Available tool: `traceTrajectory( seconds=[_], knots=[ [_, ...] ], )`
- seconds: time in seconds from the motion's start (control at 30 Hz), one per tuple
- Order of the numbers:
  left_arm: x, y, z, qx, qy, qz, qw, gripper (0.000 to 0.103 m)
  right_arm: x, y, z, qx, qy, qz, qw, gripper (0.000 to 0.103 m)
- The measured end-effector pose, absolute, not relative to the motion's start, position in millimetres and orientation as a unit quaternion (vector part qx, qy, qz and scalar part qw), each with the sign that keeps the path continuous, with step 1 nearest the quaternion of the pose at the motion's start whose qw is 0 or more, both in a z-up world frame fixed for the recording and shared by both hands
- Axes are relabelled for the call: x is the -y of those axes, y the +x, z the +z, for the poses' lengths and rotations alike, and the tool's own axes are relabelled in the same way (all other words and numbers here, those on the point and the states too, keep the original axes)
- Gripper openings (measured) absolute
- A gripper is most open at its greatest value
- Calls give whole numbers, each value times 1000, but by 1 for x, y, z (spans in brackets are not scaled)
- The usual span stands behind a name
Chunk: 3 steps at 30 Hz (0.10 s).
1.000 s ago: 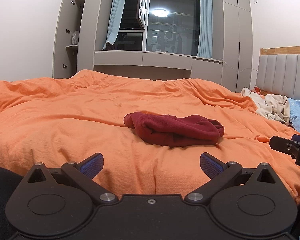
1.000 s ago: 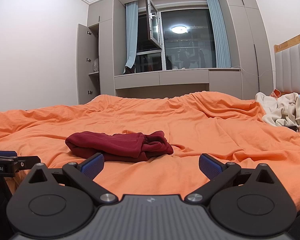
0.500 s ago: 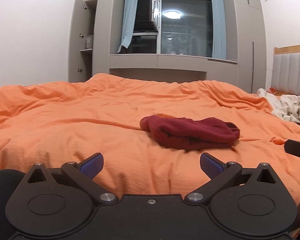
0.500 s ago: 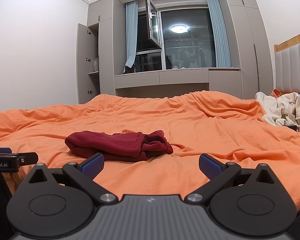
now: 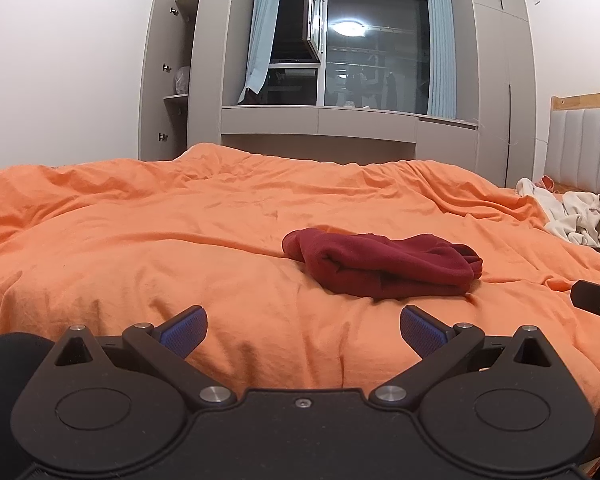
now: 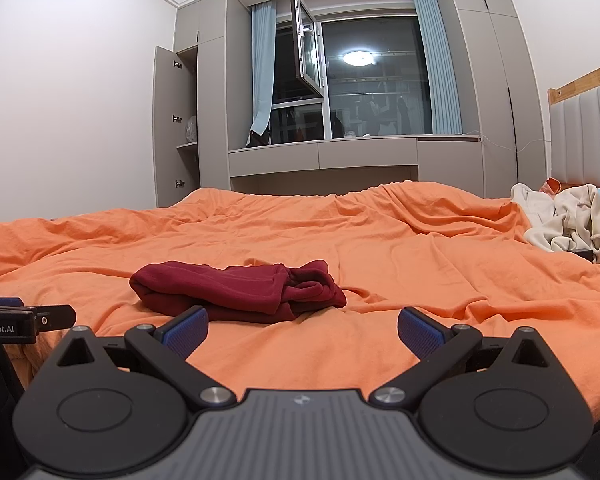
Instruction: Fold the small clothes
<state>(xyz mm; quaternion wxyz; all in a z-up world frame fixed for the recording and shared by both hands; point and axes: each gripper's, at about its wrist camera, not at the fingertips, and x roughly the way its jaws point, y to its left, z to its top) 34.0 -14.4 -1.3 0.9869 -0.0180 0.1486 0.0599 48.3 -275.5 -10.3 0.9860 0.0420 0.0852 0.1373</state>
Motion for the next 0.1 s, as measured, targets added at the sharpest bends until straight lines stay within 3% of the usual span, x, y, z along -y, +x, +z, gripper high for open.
traceTrajectory(
  seconds=[0.1],
  knots=[
    [14, 34, -2, -149, -17, 61, 987, 102, 276, 48, -11, -87, 42, 137, 986, 103]
  ],
)
